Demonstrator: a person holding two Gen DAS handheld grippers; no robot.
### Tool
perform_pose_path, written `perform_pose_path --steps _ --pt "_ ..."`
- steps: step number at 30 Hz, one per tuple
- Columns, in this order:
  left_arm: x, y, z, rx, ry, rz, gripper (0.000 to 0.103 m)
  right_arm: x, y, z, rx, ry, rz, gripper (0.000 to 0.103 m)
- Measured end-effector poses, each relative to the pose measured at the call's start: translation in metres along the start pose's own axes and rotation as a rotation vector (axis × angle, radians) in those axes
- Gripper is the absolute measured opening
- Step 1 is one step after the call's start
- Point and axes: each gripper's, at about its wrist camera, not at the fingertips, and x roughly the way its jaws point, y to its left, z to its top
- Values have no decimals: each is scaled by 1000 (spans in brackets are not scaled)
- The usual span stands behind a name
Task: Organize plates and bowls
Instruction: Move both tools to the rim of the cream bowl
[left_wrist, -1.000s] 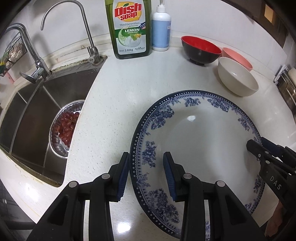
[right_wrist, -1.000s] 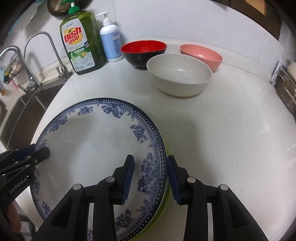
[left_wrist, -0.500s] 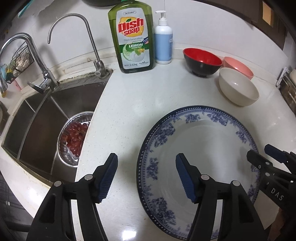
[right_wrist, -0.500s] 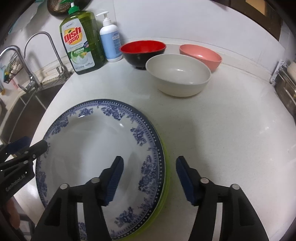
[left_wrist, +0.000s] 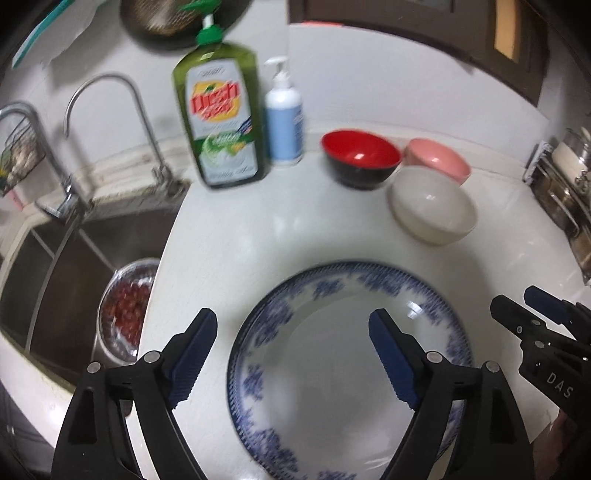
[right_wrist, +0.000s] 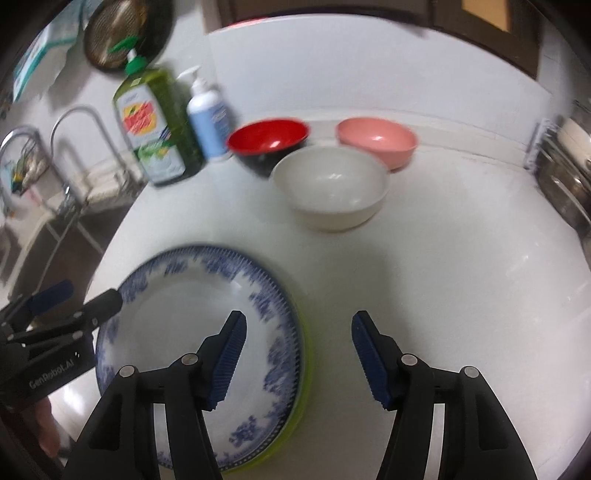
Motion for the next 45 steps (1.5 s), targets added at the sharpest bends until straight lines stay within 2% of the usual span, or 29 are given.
perform_pose_path --steps 6,12,15,26,37,45 --pt "-6 -19 32 34 -42 -37 86 -15 -14 26 10 -57 -33 60" --pt "5 -33 65 58 -52 -67 86 -12 -31 55 37 -75 -40 60" --pt "14 -39 79 70 -44 -86 86 -2 -39 68 57 -53 -17 60" --pt "59 -67 113 123 -1 -119 85 36 -62 103 102 -36 -35 60" --pt "116 -83 130 143 75 -165 74 86 -83 118 155 36 -26 60" --pt "146 -95 131 167 124 -174 64 117 -88 120 175 106 -22 47"
